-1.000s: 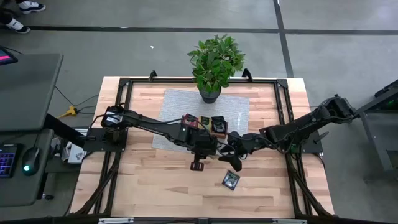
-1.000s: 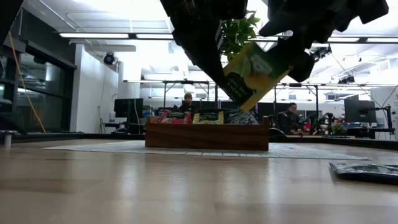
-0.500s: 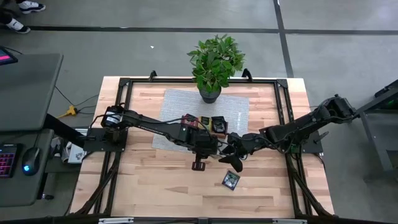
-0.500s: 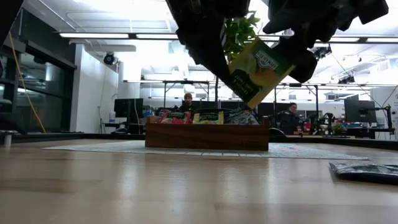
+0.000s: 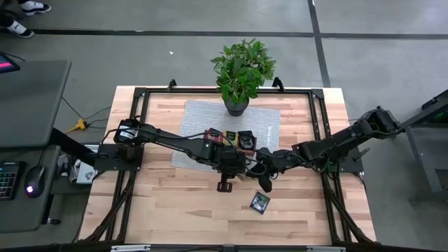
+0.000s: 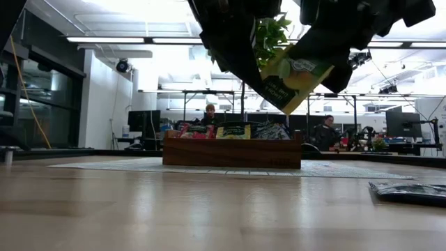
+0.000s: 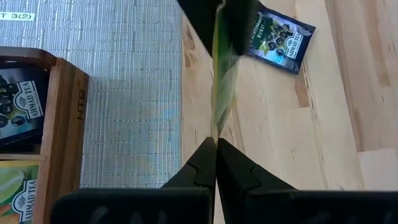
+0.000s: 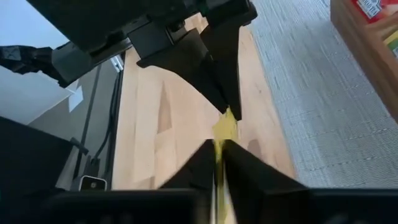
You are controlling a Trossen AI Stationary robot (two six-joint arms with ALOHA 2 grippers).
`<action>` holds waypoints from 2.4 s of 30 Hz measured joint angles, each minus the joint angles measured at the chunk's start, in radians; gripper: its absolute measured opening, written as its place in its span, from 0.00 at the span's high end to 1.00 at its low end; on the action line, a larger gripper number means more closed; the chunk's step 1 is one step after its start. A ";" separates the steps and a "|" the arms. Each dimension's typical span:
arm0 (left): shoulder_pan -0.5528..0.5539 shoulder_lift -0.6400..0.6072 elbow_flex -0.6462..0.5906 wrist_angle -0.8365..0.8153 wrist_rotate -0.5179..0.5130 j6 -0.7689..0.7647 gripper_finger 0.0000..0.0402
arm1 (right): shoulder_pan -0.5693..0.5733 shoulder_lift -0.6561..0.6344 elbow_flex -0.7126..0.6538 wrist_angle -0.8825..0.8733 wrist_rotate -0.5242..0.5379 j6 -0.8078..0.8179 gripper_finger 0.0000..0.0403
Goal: Pick & Place Tea
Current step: Put the yellow tea bag into the middle section of the wooden organizer
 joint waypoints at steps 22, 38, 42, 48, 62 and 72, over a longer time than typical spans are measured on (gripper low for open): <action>0.001 -0.002 0.003 -0.049 -0.030 0.012 1.00 | 0.082 0.000 0.001 -0.025 0.238 0.037 1.00; 0.006 -0.206 -0.039 -0.314 -0.309 0.023 1.00 | 0.185 -0.004 0.001 0.113 0.530 -0.031 1.00; 0.006 -0.322 -0.127 -0.292 -0.365 -0.004 1.00 | 0.213 -0.015 0.001 0.239 0.663 -0.152 1.00; 0.006 -0.521 -0.299 -0.001 -0.376 -0.055 1.00 | 0.221 -0.025 0.000 0.616 0.736 -0.482 1.00; 0.013 -0.693 -0.439 0.776 -0.220 -0.014 1.00 | 0.150 -0.065 0.053 1.125 0.473 -0.958 1.00; 0.033 -0.644 -0.436 1.177 -0.135 -0.020 0.90 | 0.083 -0.071 0.292 0.911 0.233 -1.047 1.00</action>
